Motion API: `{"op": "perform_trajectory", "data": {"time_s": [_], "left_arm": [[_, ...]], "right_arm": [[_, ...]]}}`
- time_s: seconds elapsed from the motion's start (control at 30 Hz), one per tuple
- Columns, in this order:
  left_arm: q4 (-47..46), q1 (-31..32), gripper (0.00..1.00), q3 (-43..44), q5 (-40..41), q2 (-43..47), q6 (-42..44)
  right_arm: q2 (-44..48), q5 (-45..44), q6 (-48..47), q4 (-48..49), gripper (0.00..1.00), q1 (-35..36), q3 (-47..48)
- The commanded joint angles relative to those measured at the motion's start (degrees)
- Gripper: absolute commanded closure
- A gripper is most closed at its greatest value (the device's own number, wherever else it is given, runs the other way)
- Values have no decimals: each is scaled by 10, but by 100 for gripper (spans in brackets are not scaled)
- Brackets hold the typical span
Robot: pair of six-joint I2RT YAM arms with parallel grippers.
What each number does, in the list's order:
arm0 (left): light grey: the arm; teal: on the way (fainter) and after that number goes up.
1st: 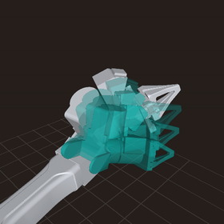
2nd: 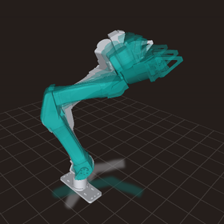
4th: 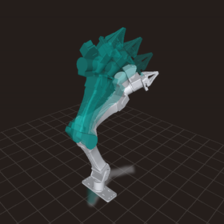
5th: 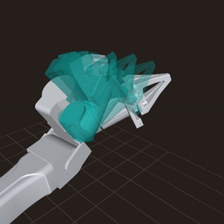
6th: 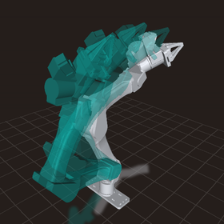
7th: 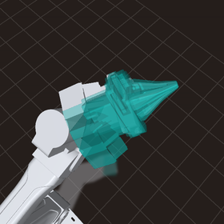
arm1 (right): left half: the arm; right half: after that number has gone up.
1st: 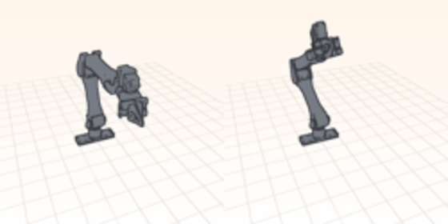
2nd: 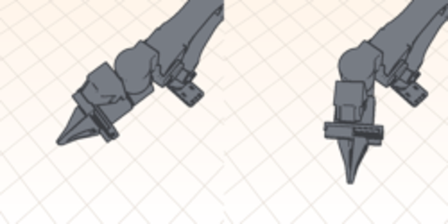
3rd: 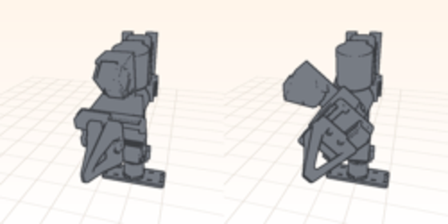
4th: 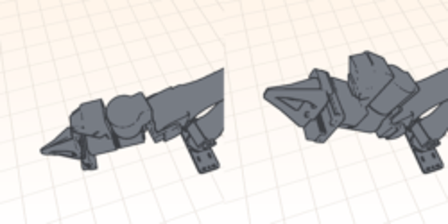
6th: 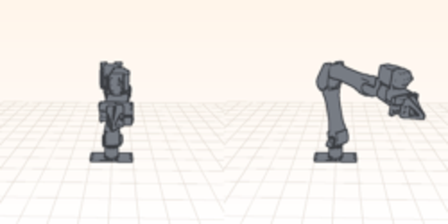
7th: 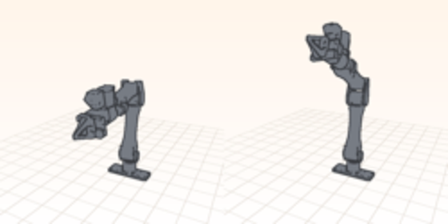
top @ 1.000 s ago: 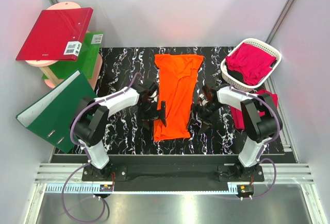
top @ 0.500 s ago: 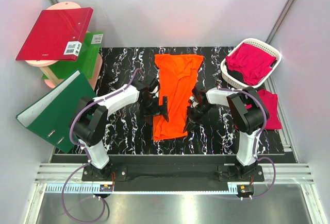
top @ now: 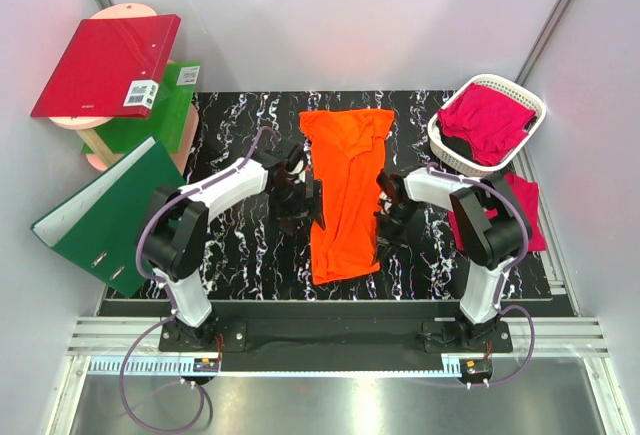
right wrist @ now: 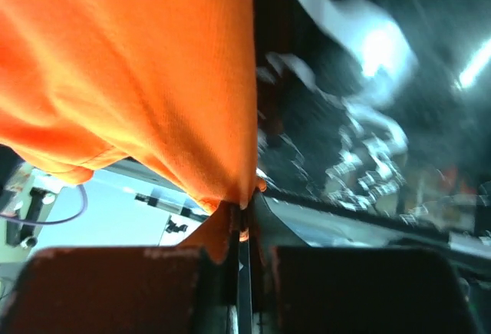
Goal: Fold and stack the t-shirts
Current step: Grab the bottom of the folded rectangular tshirt with both arms
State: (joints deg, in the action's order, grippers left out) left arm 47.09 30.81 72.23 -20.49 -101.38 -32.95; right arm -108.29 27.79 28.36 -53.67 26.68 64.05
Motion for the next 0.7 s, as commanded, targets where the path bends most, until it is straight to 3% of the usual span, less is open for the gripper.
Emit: {"op": "perform_trajectory", "data": {"time_s": [0.0, 0.03, 0.07, 0.1, 0.2, 0.4, 0.67], "left_arm": [[0, -2, 1, 29, -15, -14, 22], [0, -2, 1, 31, -16, -17, 23], [0, -2, 1, 32, -17, -20, 24], [1, -2, 1, 35, -18, -21, 29], [3, -5, 1, 40, -19, -24, 36], [5, -10, 1, 47, -23, -35, 46], [16, -16, 1, 54, -20, -46, 49]], "right_arm": [[29, -34, 6, -52, 76, 0, -30], [28, -30, 3, -50, 71, 2, -31], [31, -29, -1, -50, 61, 2, -28], [46, -27, 2, -54, 39, 2, -19], [84, -46, 0, -80, 1, 2, 29], [85, -51, -11, -121, 2, 3, 136], [28, 96, -16, -99, 31, 20, 159]]}}
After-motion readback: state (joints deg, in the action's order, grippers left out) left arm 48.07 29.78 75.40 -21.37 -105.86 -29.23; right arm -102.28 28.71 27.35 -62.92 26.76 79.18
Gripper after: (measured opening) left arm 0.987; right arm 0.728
